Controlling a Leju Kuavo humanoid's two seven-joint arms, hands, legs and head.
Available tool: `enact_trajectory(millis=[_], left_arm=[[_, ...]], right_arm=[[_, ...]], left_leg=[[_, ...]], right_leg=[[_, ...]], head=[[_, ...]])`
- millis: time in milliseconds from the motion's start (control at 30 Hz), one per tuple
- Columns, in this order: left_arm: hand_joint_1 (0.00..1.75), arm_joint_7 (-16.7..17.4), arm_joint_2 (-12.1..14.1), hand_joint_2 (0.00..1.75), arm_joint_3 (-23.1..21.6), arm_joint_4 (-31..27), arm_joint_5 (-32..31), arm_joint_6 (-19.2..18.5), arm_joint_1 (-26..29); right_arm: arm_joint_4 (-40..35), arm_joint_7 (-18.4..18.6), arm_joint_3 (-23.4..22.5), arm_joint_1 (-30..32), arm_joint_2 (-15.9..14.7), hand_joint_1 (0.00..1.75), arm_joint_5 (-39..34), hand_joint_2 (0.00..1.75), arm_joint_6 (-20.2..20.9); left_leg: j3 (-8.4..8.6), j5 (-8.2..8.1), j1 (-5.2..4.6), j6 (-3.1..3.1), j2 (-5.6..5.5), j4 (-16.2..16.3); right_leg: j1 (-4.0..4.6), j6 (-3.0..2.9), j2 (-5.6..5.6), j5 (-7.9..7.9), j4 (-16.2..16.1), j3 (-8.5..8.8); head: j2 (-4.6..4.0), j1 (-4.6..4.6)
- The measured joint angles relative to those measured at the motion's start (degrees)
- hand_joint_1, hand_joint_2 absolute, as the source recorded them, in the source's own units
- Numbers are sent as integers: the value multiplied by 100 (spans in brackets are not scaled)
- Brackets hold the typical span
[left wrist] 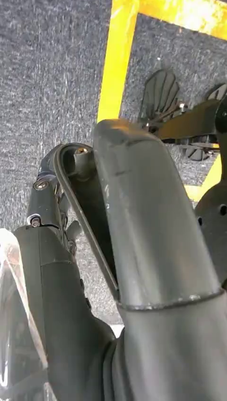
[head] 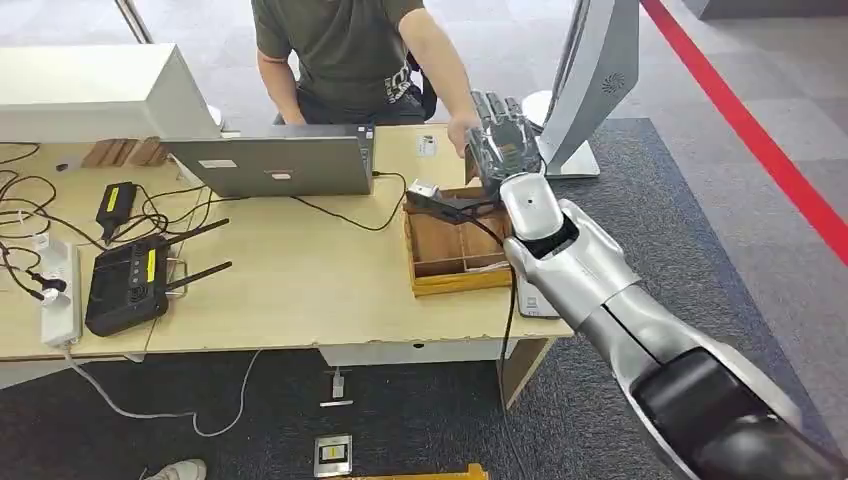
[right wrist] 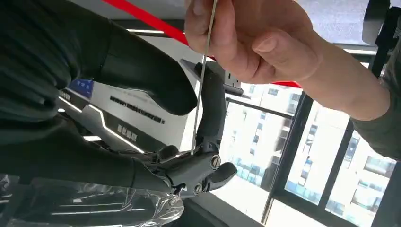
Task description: Pass the card to the sensor for recognition and then transmit it.
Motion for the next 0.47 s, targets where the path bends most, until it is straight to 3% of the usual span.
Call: enact_trajectory(millis=[167,200,233,267,467], left_arm=[[0,31,-7,0,0,0,44,28,0],[0,31,-7,0,0,0,57,46,0],[0,31,-7,0,0,0,70,61,0],[0,31,-9,0,0,0,74,70,0],[0,26,-18,0,0,0,111,116,0]], right_arm=[[0,-15,-2,30,31,175,28,175,24],[0,-33,-4,34,33,115,53,175,5],[0,-37,-4,42,39,0,65,175,-9],[0,-39,-7,53,48,0,81,0,-19],[0,-166,4,118,118,0,413,0,-168]], left_leg=[[0,0,0,0,0,0],[0,0,0,0,0,0],[0,0,0,0,0,0],[0,0,0,0,0,0],[0,0,0,0,0,0]], right_leg=[[0,0,0,0,0,0],[0,0,0,0,0,1],[0,0,0,0,0,0],[0,0,0,0,0,0],[0,0,0,0,0,0]], head=[[0,0],[0,0],[0,0],[0,0],[0,0]])
